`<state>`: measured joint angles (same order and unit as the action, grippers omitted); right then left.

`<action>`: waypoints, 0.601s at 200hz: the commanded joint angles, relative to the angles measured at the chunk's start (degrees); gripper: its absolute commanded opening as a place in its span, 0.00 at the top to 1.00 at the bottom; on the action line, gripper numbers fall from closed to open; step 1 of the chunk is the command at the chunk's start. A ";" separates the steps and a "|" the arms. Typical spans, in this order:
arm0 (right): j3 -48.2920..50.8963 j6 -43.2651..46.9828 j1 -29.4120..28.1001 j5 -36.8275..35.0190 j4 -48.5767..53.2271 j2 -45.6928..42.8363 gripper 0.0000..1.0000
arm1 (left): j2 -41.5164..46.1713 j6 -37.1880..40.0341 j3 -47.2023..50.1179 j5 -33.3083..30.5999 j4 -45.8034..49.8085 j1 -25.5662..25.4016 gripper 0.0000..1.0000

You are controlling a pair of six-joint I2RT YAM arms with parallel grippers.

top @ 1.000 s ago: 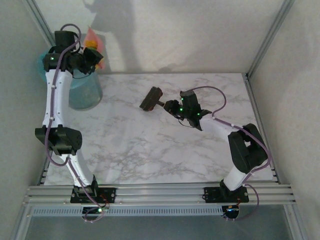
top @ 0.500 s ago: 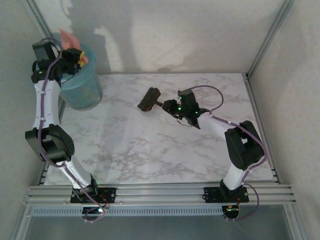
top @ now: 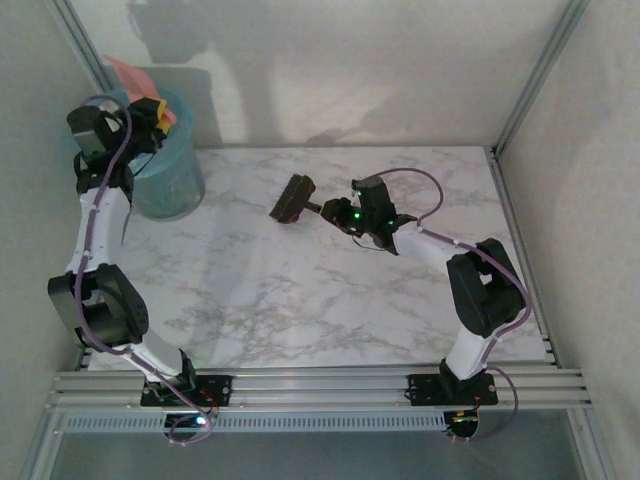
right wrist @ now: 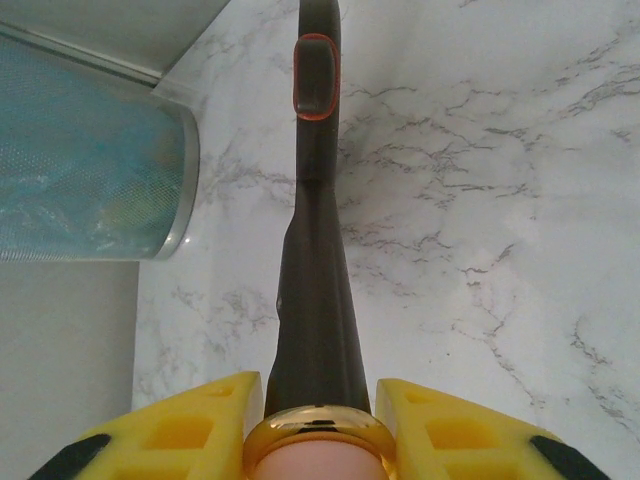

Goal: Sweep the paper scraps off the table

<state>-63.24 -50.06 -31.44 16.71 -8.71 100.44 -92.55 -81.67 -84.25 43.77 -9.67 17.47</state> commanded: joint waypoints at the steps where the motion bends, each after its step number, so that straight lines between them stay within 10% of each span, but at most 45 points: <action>1: -2.15 1.55 -0.63 1.15 -0.92 1.00 1.00 | 2.13 -1.15 0.52 1.35 -6.16 0.77 1.00; 49: -1.87 2.08 -0.59 0.28 -0.88 0.63 1.00 | 8.60 4.85 -1.60 -1.40 2.50 -2.02 1.00; 120: 0.68 2.96 -0.64 -3.15 -1.23 -2.50 1.00 | 25.64 19.25 3.98 -15.51 20.07 -22.22 1.00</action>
<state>-63.26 -48.95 -31.48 16.16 -8.73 100.71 -71.92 -69.17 -84.38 35.27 4.71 1.15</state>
